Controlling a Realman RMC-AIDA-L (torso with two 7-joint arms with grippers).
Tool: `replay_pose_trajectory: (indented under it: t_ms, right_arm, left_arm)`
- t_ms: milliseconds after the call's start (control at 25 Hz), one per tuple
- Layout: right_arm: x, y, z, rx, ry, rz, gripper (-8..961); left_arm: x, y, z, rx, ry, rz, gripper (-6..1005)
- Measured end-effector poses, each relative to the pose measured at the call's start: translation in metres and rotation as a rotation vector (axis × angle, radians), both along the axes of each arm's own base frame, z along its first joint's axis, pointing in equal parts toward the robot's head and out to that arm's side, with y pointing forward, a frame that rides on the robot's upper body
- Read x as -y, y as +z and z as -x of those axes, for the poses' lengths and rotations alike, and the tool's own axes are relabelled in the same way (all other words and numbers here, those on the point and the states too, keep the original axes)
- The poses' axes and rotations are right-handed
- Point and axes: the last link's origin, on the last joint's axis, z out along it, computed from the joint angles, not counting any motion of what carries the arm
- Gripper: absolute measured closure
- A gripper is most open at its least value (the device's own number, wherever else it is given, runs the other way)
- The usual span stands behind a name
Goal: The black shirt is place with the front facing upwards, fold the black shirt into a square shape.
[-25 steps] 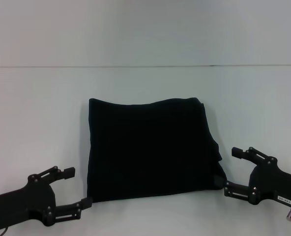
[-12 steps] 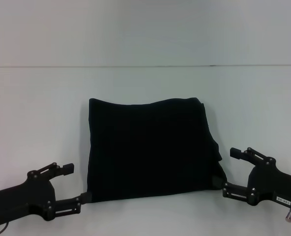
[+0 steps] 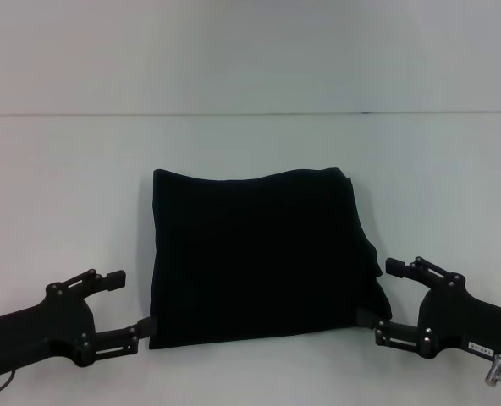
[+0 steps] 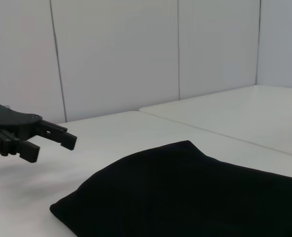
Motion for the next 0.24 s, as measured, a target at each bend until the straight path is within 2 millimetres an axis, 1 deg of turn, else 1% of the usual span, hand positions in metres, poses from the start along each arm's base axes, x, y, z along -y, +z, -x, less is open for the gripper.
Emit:
replay_pose_trajectory:
  t_ms: [240]
  right_arm:
    - [0.0004,-0.0008,0.0006,-0.003,0.001,0.002,11]
  left_arm:
    - [-0.0010,-0.0001,0.0009,-0.006,0.005,-0.003,78]
